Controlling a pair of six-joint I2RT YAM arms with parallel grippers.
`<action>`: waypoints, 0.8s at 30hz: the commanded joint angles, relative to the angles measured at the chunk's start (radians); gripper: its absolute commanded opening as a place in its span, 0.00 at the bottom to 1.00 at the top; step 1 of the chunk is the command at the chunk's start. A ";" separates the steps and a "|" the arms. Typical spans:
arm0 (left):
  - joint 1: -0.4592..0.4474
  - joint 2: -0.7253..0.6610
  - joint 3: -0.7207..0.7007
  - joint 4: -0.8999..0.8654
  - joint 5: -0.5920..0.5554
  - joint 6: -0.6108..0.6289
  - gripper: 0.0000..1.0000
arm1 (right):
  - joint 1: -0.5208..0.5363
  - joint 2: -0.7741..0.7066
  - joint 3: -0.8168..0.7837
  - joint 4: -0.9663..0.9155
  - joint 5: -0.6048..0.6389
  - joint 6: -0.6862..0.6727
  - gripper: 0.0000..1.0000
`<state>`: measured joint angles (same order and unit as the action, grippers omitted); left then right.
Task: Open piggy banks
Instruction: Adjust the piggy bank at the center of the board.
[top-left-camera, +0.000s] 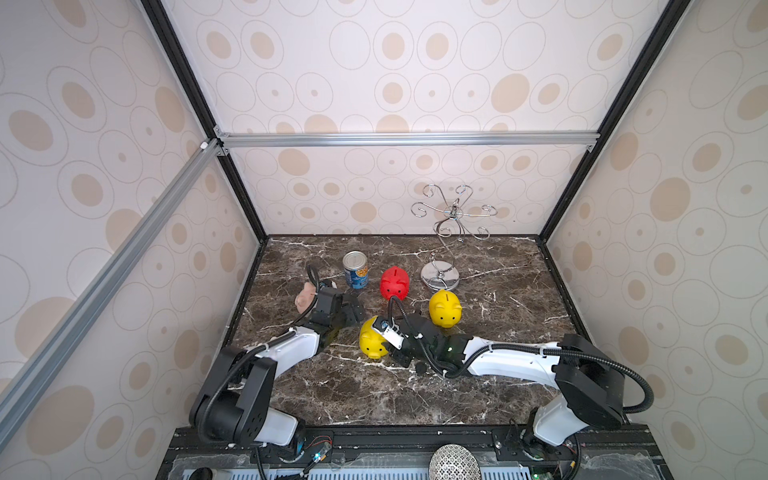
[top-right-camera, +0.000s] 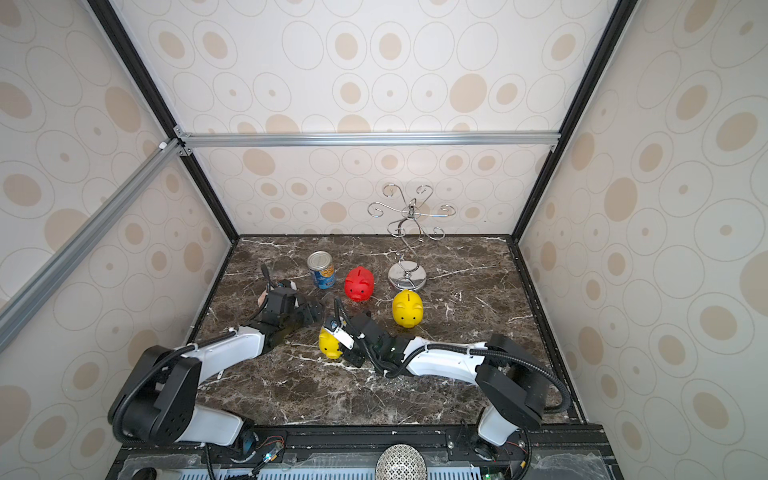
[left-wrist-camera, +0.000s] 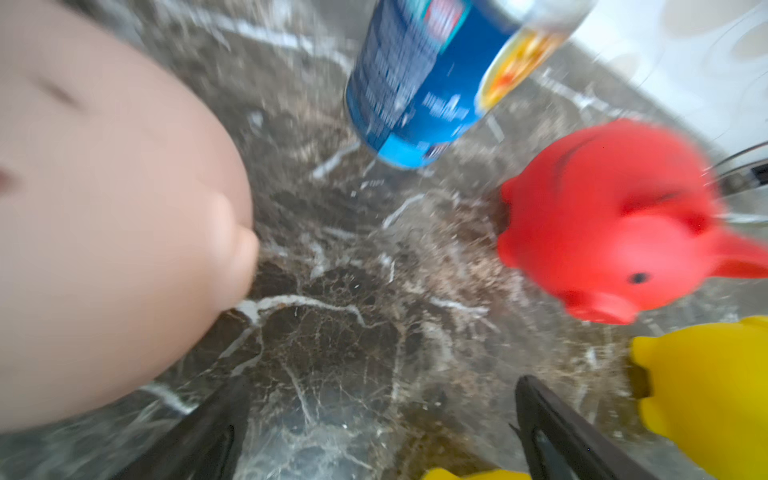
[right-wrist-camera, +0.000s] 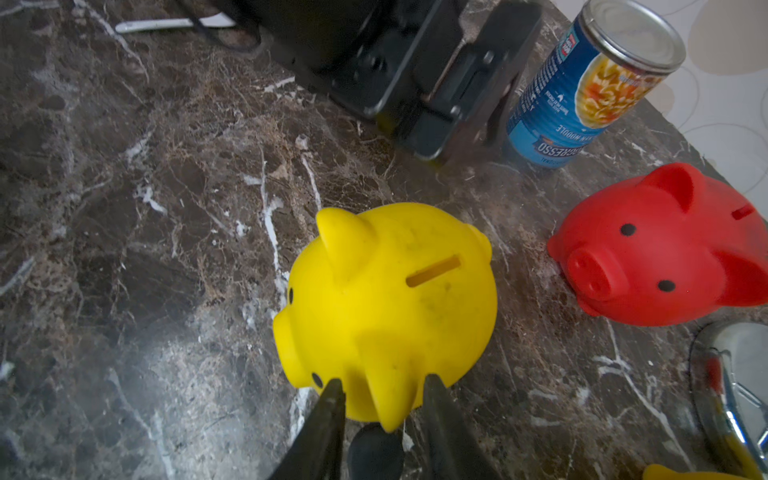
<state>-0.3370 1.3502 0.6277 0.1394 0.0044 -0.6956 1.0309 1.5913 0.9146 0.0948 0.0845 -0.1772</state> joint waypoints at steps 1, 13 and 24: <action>-0.002 -0.122 -0.052 -0.019 -0.049 -0.023 1.00 | -0.018 -0.018 0.053 -0.068 -0.036 -0.043 0.43; -0.001 -0.281 -0.137 -0.047 0.008 -0.052 1.00 | -0.059 0.067 0.129 -0.124 -0.165 -0.082 0.37; -0.001 -0.283 -0.154 -0.047 0.020 -0.062 1.00 | -0.061 0.095 0.086 -0.084 -0.173 -0.056 0.27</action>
<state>-0.3370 1.0821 0.4808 0.1017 0.0212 -0.7403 0.9726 1.6634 1.0245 0.0017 -0.0677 -0.2295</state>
